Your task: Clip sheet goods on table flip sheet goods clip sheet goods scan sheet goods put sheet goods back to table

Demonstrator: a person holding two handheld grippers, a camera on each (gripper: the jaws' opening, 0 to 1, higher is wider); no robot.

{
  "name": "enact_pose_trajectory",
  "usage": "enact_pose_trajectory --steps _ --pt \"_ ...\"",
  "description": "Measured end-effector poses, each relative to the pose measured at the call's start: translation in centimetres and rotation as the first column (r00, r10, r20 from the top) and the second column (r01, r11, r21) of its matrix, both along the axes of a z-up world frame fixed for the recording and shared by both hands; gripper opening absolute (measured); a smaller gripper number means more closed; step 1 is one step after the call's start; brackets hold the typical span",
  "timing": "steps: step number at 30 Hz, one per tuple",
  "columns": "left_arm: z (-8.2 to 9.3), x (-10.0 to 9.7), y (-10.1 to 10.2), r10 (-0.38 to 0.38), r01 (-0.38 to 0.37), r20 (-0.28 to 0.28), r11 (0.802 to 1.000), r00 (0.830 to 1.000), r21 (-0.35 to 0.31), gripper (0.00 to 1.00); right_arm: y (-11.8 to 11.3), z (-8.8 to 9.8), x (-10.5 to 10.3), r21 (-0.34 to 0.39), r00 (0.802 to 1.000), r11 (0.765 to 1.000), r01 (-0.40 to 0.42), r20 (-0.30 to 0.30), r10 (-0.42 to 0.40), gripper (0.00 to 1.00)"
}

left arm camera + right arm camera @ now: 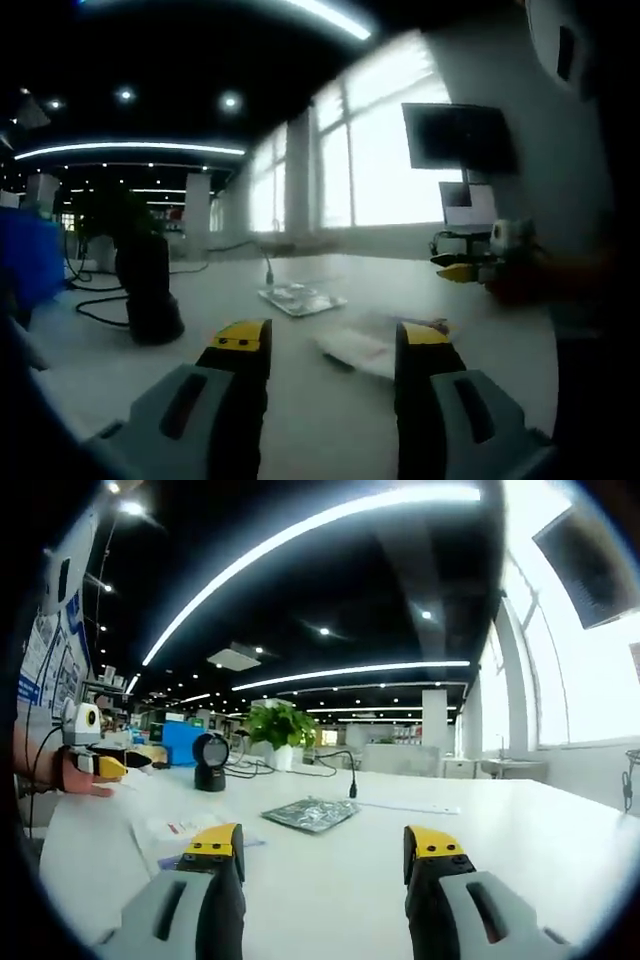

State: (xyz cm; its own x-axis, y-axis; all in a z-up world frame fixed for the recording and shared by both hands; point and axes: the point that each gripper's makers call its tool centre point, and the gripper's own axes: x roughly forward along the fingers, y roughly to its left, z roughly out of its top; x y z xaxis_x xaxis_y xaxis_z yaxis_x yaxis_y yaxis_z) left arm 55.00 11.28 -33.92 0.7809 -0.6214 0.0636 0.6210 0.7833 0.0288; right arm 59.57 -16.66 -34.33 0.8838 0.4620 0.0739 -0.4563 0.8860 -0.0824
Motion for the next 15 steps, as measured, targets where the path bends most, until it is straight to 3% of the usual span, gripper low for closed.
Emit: enact_pose_trajectory --steps 8,10,12,15 --pt "0.28 0.44 0.78 0.015 -0.016 -0.012 0.999 1.000 -0.047 0.42 0.23 -0.25 0.01 -0.002 1.000 1.000 -0.005 -0.012 0.005 0.58" --pt "0.30 0.43 0.76 0.014 -0.015 -0.015 0.999 1.000 -0.051 0.42 0.19 0.04 0.11 0.060 0.999 0.998 0.005 -0.034 -0.003 0.58" --pt "0.29 0.40 0.73 0.015 -0.015 -0.013 0.999 1.000 -0.047 0.42 0.15 0.23 0.18 0.037 0.999 0.999 0.003 -0.035 -0.001 0.57" --pt "0.14 0.39 0.64 0.016 -0.016 -0.012 0.999 1.000 -0.033 0.42 0.41 0.41 0.09 0.061 0.999 0.998 0.014 -0.053 -0.011 0.55"
